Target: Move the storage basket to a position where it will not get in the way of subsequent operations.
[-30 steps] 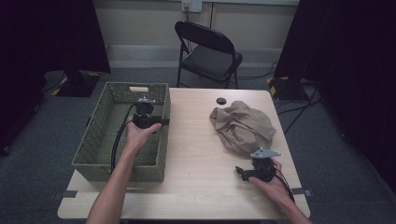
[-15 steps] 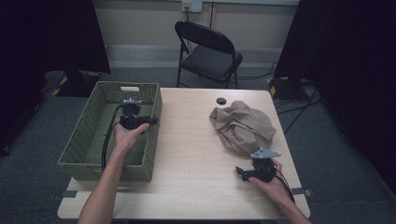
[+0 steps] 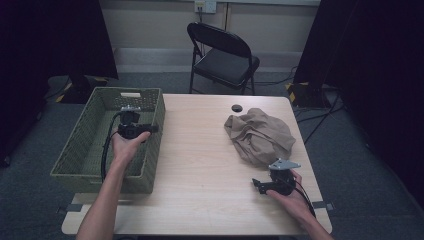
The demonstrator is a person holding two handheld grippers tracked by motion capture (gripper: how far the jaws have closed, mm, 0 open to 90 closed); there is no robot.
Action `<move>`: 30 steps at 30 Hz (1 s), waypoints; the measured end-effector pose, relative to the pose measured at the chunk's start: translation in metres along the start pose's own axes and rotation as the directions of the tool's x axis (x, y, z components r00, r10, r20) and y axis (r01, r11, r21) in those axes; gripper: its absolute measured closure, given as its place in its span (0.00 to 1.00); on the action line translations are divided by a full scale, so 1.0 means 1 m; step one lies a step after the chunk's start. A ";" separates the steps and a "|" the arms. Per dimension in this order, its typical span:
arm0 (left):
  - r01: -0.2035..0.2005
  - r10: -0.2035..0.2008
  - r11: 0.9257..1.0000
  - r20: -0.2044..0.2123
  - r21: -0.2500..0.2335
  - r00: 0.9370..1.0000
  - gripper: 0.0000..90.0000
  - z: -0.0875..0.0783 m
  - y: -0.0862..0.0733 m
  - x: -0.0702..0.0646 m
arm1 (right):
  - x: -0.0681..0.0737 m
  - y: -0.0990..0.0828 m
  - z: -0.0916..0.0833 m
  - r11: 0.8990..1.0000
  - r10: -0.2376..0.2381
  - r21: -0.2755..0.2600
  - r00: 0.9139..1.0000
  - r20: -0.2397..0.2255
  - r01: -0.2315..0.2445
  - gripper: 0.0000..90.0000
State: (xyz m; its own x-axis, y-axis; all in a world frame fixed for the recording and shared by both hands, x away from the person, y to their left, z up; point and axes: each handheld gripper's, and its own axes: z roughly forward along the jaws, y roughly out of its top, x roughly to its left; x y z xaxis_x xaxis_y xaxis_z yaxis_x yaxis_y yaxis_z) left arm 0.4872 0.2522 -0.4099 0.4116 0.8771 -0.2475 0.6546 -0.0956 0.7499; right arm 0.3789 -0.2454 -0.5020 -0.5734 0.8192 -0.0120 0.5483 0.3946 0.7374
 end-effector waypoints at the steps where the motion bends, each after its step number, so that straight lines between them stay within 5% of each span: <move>1: 0.004 -0.004 1.000 -0.001 0.001 1.000 0.70 -0.001 0.000 0.001 | 0.000 0.000 0.000 1.000 0.000 0.000 1.000 0.000 0.000 0.16; 16: 0.031 -0.031 0.999 -0.030 -0.006 0.999 0.71 -0.012 -0.004 0.018 | 0.000 0.000 0.000 1.000 0.000 0.000 1.000 0.001 0.000 0.16; 30: -0.007 0.007 1.000 -0.034 0.009 0.999 0.71 -0.019 -0.007 0.022 | 0.000 0.000 0.000 1.000 0.000 0.000 1.000 0.001 0.000 0.16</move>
State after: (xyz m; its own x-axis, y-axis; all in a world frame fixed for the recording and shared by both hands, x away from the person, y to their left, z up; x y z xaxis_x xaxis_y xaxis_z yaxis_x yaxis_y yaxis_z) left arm 0.4793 0.2808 -0.4091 0.3945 0.8918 -0.2214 0.6576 -0.1057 0.7459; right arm 0.3789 -0.2454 -0.5019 -0.5731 0.8194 -0.0126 0.5484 0.3948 0.7371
